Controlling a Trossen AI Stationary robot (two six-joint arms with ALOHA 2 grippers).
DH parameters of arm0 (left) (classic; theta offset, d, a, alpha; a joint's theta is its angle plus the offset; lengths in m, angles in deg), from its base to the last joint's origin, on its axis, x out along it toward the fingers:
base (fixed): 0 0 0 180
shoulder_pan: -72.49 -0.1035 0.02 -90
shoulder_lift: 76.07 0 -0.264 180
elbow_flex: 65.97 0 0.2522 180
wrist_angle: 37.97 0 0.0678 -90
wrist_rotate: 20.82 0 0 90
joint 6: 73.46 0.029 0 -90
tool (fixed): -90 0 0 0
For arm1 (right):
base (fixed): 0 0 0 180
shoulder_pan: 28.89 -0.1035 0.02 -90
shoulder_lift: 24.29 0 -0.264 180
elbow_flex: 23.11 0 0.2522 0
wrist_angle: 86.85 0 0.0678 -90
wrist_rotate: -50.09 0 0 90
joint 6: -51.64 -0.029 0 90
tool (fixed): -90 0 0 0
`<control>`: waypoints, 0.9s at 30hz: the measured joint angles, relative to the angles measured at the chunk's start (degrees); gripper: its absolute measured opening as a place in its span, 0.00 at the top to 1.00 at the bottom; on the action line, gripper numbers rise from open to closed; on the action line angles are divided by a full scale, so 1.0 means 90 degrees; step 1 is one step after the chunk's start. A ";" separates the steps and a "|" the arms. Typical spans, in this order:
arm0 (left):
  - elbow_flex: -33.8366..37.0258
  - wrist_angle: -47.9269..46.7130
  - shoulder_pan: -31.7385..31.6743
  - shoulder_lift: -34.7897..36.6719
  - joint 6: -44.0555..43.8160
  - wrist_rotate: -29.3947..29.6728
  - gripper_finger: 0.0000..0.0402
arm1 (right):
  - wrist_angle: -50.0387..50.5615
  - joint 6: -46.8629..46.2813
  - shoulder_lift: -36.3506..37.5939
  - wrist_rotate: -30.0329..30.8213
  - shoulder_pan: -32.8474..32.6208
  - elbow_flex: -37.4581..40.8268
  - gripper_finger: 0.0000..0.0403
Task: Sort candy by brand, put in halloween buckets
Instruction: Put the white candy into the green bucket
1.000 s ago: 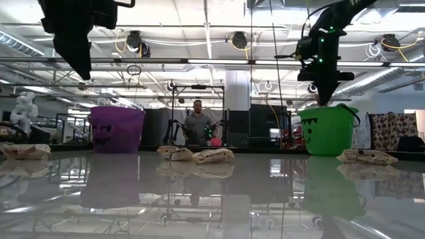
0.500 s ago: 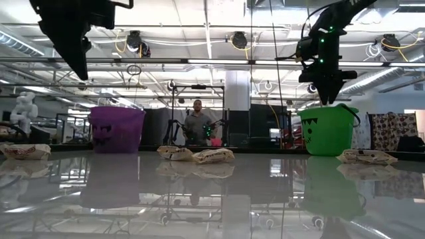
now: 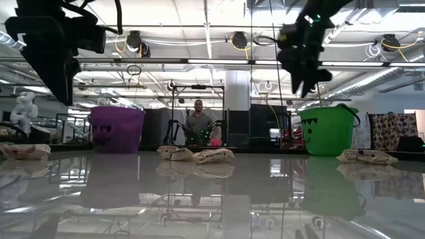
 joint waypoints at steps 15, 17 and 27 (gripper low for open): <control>0.0244 0.0758 0.0006 0.0002 0.0251 -0.0044 0.52 | -0.2653 -0.0906 -0.0034 0.0291 -0.4060 0.0190 0.64; 0.0244 0.0860 0.0033 0.0002 0.0347 -0.0036 0.52 | -0.3234 -0.1036 -0.0039 0.0531 -0.4530 0.0403 0.64; 0.0244 0.1120 0.0253 0.0002 0.0721 -0.0003 0.52 | -0.5522 -0.1815 -0.0162 0.1052 -0.5815 0.1548 0.67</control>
